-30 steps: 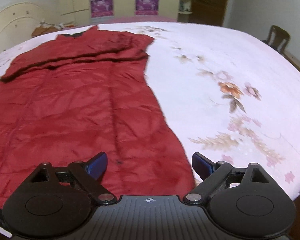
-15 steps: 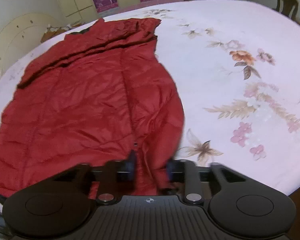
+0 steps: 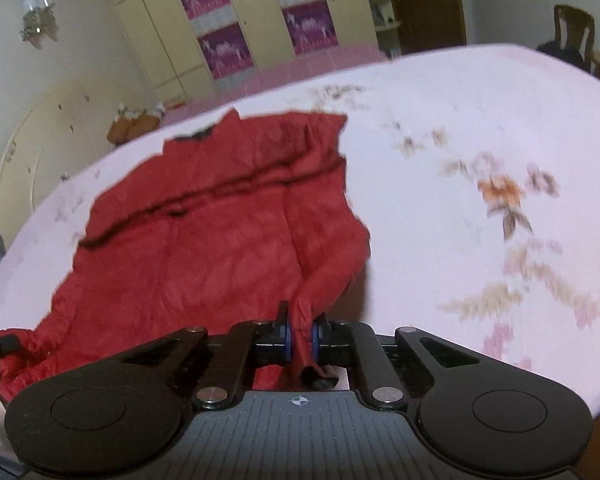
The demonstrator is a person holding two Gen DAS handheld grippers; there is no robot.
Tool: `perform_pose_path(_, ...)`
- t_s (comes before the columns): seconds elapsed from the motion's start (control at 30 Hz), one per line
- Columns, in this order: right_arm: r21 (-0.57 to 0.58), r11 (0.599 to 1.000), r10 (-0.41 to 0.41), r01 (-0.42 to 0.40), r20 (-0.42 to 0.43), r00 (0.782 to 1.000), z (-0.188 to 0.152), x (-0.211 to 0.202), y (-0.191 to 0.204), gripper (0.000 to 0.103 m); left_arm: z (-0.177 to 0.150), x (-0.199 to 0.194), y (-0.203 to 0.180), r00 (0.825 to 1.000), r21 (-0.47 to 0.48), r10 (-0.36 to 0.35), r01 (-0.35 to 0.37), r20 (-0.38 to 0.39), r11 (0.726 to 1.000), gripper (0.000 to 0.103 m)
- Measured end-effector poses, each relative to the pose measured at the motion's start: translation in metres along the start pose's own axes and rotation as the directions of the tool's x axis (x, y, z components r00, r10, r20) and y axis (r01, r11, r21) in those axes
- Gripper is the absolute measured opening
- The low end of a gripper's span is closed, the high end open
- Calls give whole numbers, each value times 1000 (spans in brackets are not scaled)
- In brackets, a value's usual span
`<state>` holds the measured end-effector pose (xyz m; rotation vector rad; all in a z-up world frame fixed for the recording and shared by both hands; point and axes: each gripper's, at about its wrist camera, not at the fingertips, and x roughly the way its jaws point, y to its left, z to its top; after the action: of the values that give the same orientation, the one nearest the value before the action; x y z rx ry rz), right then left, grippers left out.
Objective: Fold large clothes
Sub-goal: 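Lift the hem with both tools and fold it toward the collar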
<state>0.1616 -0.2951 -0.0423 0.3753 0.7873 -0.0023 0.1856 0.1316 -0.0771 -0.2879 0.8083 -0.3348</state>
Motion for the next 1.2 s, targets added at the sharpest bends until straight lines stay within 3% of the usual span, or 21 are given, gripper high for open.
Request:
perform_pose_path(0.27, -1, 998, 56, -56, 92, 994, 52, 13, 11, 8, 48, 14, -2, 997, 0, 7, -7, 77, 1000, 13)
perform_pose_path(0.5, -23, 998, 64, -61, 149, 987, 117, 56, 16, 8, 110, 48, 2, 987, -2, 61, -62, 152, 998, 13)
perform_pose_path(0.77, 8, 999, 47, -50, 181, 982, 198, 134, 17, 8, 184, 108, 8, 946, -1, 209, -216, 249, 976, 13)
perform_pose_path(0.97, 11, 1000, 15, -18, 170, 985, 243, 198, 18, 8, 227, 171, 19, 916, 17, 314, -328, 248, 944, 13)
perform_pose_path(1.2, 56, 998, -25, 20, 87, 996, 269, 279, 5, 8, 252, 233, 28, 882, 30, 416, -432, 224, 901, 13)
